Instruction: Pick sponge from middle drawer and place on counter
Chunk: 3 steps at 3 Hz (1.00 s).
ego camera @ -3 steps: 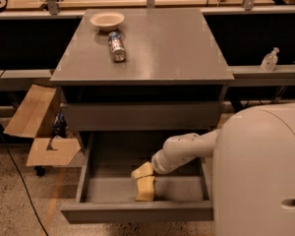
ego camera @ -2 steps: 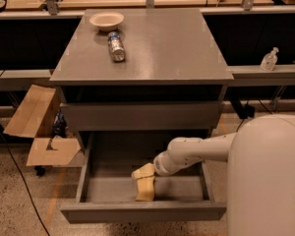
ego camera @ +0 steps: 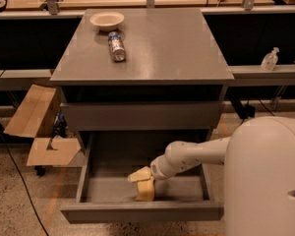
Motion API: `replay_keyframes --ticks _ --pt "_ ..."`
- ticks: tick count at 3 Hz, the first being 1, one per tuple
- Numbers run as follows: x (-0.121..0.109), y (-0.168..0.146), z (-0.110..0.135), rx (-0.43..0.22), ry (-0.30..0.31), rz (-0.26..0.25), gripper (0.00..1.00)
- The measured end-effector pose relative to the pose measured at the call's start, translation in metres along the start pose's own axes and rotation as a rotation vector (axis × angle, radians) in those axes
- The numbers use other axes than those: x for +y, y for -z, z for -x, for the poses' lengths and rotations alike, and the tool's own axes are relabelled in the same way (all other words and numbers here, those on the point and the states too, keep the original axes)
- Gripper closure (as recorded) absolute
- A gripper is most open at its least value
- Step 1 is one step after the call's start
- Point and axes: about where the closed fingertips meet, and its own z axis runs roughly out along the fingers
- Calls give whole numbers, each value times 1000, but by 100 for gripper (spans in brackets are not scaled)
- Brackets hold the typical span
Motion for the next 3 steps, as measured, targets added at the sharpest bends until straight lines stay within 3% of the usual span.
replay_keyframes --ticks 3 --pt "12 -38 -19 74 -63 41 0"
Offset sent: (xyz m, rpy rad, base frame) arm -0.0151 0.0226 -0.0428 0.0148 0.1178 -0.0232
